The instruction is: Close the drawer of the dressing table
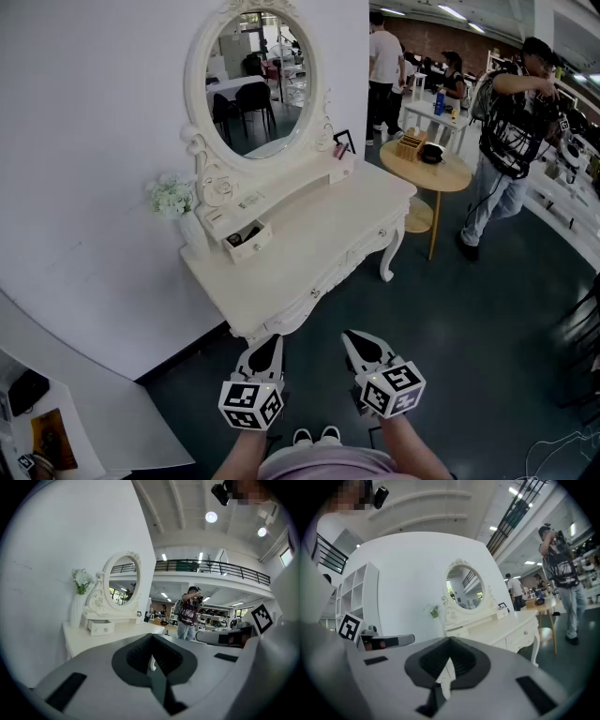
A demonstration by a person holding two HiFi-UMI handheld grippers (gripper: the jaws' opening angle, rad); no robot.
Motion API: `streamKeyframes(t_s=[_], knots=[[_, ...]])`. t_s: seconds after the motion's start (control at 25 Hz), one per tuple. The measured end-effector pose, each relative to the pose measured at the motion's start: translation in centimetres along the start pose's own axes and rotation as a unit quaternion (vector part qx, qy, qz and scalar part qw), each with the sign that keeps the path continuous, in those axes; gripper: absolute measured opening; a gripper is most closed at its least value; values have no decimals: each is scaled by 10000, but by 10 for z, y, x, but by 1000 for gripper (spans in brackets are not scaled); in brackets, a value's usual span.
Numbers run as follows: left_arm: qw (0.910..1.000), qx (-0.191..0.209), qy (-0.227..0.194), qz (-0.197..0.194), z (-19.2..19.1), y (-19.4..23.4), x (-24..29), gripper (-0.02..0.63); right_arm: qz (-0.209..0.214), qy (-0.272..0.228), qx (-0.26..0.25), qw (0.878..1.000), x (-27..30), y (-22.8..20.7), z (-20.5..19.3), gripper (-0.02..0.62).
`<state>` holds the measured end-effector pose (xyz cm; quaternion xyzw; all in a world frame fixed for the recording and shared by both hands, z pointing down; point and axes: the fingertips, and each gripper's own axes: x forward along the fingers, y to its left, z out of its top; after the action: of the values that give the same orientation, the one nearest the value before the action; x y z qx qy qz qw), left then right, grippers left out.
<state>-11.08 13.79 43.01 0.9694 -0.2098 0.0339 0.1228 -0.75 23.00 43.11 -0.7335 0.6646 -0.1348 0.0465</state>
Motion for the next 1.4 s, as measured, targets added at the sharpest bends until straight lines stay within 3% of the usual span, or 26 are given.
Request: streamKeyframes(t_s=[0.52, 0.6, 0.64, 0.76, 1.0, 1.12, 1.4], knots=[[10000, 18, 21, 14, -9, -5, 8, 3, -235, -77, -54, 9997, -8, -21, 1, 4], [10000, 25, 54, 30, -13, -5, 11, 27, -235, -110, -46, 9997, -8, -25, 1, 48], [10000, 2, 72, 54, -14, -4, 12, 81, -221, -110, -25, 9997, -7, -27, 1, 94], [9998, -79, 115, 134, -17, -1, 16, 141, -237, -92, 37, 9997, -5, -33, 1, 190], [9990, -177, 180, 360, -21, 8, 24, 271, -250, -86, 149, 9995, -3, -44, 0, 324], [9987, -163, 194, 438, -23, 12, 29, 314, -245, -66, 157, 9996, -1, -49, -1, 371], [9981, -172, 239, 541, -23, 23, 45, 351, -174, -98, 293, 9994, 9, -62, 2, 390]])
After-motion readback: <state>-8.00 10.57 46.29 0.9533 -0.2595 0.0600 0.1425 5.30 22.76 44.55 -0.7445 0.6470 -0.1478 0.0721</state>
